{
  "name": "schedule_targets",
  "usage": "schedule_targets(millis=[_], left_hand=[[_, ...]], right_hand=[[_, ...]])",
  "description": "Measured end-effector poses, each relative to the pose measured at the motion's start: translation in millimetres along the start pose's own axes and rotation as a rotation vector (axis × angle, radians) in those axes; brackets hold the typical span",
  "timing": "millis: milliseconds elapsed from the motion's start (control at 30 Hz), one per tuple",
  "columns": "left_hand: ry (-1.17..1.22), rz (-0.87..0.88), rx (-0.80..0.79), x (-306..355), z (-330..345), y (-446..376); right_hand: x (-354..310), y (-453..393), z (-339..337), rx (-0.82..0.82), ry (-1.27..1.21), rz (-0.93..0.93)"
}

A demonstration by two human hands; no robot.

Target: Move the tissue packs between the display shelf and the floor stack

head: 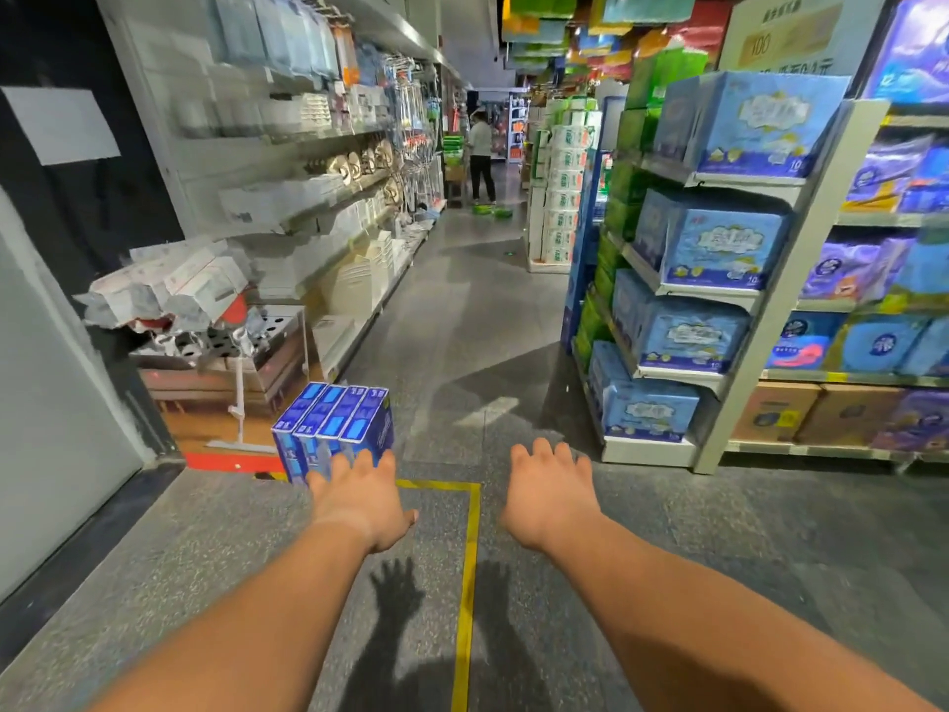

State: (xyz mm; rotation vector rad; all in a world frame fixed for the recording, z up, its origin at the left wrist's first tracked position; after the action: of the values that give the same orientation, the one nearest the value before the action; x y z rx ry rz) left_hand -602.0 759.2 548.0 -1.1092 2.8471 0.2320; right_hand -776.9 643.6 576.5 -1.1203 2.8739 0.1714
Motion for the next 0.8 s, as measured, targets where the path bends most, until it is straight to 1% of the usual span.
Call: schedule_targets(millis=[133,300,400,467,633,700,800], left_hand=[[0.013,-0.014,-0.023,20,-10,-95],[-0.034,-0.007,-0.045,67,-10,-206],[-0.04,-0.032,-0.06,101,-11,-277],[-0.007,-0.074,-0.068,124,-8,-325],[0.089,-0.244,-0.092,170,-13,-420],[0.115,-0.289,-0.103,179,-18,-451],[0.118,-0.387,-0.123,176,-19,-491]], right_hand=[[29,-95,-10,-0.006,-0.022,0.008],[79,-210,-7,-0.036,-0.036,-0.004],[117,-291,1,0.019,-0.042,-0.059],[143,-346,2,0.045,-0.013,-0.127],[190,-474,-15,-0.088,-0.002,-0.244],[198,-523,-27,-0.119,-0.001,-0.29],[188,-585,-34,-0.144,0.046,-0.4]])
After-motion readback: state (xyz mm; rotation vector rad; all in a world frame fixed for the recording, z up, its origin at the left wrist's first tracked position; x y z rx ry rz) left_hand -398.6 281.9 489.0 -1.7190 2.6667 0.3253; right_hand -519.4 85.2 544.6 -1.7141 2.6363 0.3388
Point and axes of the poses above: each hand's wrist, its own y-axis away from the middle knuckle, its own z-axis out of the palm, x = y × z, the point moved 3 cm from there along -y, towards the middle knuckle, and after that the axes turned 4 degrees about -y, right-handed, at the moved point
